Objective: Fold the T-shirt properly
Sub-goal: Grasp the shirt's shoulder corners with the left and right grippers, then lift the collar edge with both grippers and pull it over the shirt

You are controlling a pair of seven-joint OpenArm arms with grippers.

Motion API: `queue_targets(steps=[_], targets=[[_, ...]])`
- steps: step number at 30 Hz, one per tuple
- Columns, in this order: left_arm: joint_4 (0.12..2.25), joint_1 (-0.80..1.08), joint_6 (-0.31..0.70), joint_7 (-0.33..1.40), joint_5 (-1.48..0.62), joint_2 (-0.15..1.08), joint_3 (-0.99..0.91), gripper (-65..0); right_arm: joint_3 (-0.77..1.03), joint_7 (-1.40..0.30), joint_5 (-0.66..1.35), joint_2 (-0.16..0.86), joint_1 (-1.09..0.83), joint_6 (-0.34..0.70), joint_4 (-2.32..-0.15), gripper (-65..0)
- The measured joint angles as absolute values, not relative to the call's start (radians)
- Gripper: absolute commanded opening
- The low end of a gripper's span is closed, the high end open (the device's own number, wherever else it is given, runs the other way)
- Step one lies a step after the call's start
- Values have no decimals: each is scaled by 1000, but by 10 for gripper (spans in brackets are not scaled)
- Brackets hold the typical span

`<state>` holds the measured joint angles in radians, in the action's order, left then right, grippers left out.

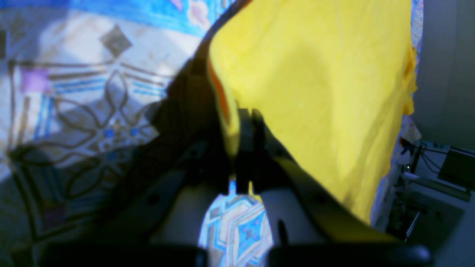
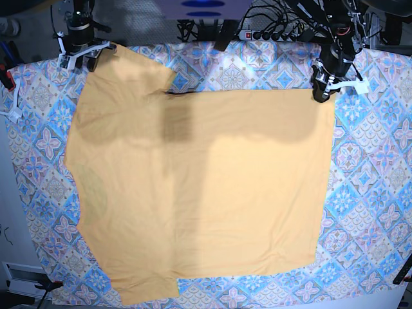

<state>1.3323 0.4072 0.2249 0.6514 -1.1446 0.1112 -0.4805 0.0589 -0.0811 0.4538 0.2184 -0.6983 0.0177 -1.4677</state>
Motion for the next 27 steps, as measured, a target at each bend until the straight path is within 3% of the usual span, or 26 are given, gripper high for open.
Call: queue_targets(steps=[4,8,15,27], targets=[[1332,407,225,651,-1145,111,-480,-650,19,-75,454,219,-698,135,-1473,-440],[1332,407,225,651,-1145,111,-480,-650,2,-68,454,216,-696,138,-1475,-456],[1332,407,225,651,-1145,111,-480,-650,8,-79,459,216,-696,139,-1474,-650],[1411,465,216,659,-1133,136,-475,-650,9,-88,528,221,-738,147,-1571,-644]])
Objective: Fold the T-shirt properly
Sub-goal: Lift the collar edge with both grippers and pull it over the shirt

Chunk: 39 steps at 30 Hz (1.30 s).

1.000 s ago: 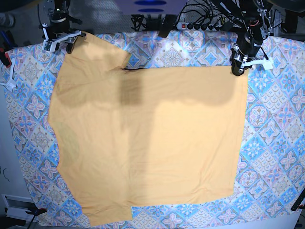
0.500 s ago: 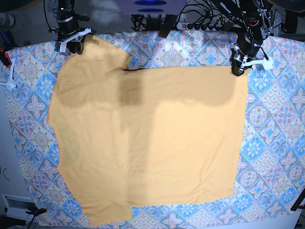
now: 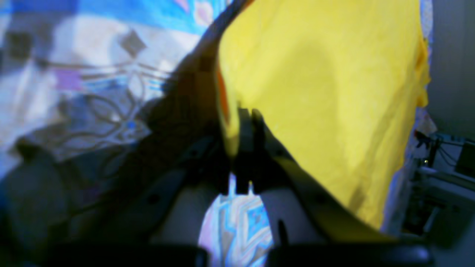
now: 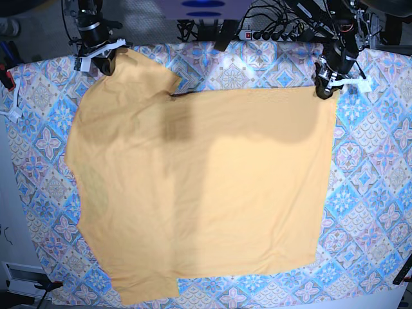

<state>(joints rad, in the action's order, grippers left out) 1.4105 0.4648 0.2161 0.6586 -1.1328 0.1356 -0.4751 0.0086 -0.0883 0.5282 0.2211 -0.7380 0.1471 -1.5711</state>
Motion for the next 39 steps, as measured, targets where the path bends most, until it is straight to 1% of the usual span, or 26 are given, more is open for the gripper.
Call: queue_targets(steps=[5,13,19,20,23,27,34,39], targets=[[1481,508,218,662,-1106,156,-475,-650,35,-28,529,234,-786,146,-1571,-644],[1483,563,217,663,-1102,159,-475,-650,53,49,530,277,-849,150,-1569,-644],[1484,612,226,659,-1103,160,-475,-650,53,91,531,273,-898,154,-1568,-644],[1484,627,242,658,-1103,160,-475,-650,54,105,531,274,-910,153,-1568,-644],[1484,657,264,662,-1100,160,-475,-650,54,106,531,274,-932,149,-1568,-644],[1493,667,263,662,-1100,160,-476,-650,54,109,529,275,-955,150,-1568,-644],[1623,742,267,662,-1101,160,-479,-650,75,109,529,283,-1012,154,-1573,-644],[1634,766,268,662,-1104,160,-480,-650,101,113,529,283,-1037,155,-1579,-644]])
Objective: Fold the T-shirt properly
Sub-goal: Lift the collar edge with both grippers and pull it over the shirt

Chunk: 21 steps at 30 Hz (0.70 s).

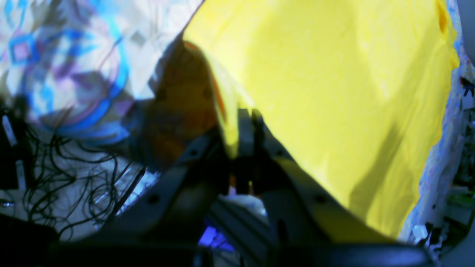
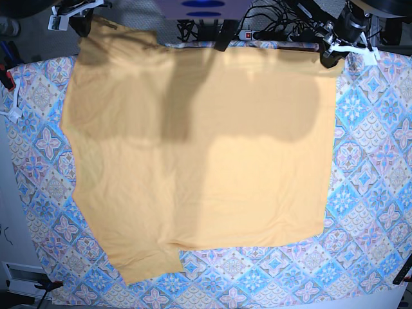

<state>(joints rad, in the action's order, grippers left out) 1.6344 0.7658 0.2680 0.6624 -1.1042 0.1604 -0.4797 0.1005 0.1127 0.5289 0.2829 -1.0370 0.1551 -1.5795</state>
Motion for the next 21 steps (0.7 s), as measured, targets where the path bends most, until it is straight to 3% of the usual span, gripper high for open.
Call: queue_targets(steps=[13,21], targets=[[1726,795,266,669,-1110,158,-526,-650,152,101,527,282,-1061,155,-1631,-644],[1785,721,266,665,-1111,154,-525,-650,184,82,528,282,-962,156,-1694,-644]])
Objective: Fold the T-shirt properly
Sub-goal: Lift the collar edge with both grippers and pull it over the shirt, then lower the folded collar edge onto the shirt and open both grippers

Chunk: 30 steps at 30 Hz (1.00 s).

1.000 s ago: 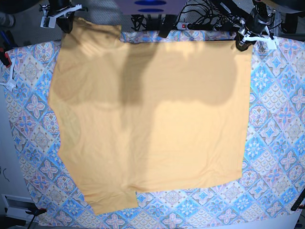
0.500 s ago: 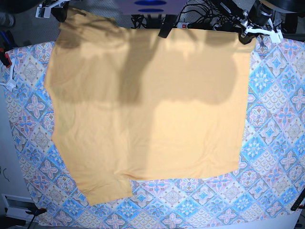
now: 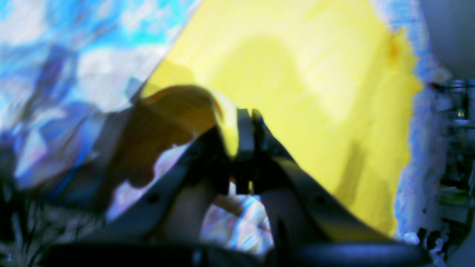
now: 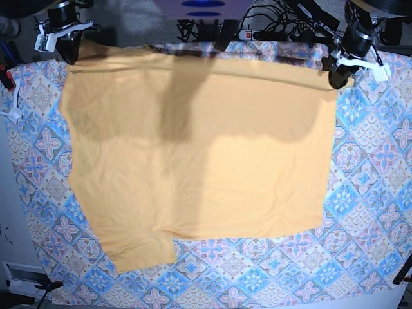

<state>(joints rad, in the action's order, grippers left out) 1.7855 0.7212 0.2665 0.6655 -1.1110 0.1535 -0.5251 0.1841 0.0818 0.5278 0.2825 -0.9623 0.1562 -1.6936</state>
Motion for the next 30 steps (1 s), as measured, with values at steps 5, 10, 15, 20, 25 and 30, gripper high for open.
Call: queue_targets(steps=[5,10,15,20,25,30], targets=[[1785,661,262,670,-1106,152,-525,-650,184,-20,527,280,-858,154,-1724,-644],[1784,581,260,669,-1104,152,-525,-650,184,-93,528,278,-776,150,-1733,-644],[1779,518,259,670,-1099,150,-526,-650,184,-156,528,275,-667,151,-1729,-644],[1723,448,267,669,-1100,152,-526,-650,184,-212,528,272,-585,150,-1724,-644],[1602,368,259,670,-1040,147,-522,-650,179,-233,529,270,-523,158,-1655,-644],[1573,281,266,672,-954,110,-518,-650,179,-238,529,241,-471,145,-1579,-644]])
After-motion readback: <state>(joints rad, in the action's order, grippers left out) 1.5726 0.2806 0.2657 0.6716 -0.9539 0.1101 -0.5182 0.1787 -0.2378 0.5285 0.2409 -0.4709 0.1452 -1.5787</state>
